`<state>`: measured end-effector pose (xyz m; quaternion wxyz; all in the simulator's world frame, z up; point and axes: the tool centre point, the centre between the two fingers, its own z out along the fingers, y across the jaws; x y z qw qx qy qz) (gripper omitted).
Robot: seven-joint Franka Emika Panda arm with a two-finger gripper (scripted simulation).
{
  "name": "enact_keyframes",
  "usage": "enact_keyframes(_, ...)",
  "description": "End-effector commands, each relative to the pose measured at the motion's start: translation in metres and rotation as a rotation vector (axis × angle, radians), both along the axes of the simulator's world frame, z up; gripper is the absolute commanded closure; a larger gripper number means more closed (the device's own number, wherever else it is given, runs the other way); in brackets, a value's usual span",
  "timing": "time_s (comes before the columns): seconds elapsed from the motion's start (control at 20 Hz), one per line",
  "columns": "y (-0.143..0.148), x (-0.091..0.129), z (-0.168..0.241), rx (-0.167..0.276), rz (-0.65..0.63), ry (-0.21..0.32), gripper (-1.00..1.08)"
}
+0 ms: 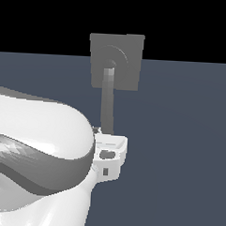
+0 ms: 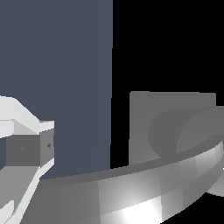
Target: Turn on the faucet by rotating a designated handle.
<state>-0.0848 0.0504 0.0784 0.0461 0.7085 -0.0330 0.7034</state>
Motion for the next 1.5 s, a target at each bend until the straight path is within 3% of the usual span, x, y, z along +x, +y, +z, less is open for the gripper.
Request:
enact_keyframes(0.0,-0.026,-0.002,0.005,-0.014,-0.029,-0.005,1.08)
enact_keyframes(1.0,-0.102,-0.013,0.012,-0.015,-0.029,-0.004,1.08)
enact_keyframes(1.1,-0.091,-0.018,0.002,-0.004,-0.020,0.017,1.08)
enact_keyframes(1.45,-0.110,-0.019,0.021,-0.006,-0.022,0.014,1.08)
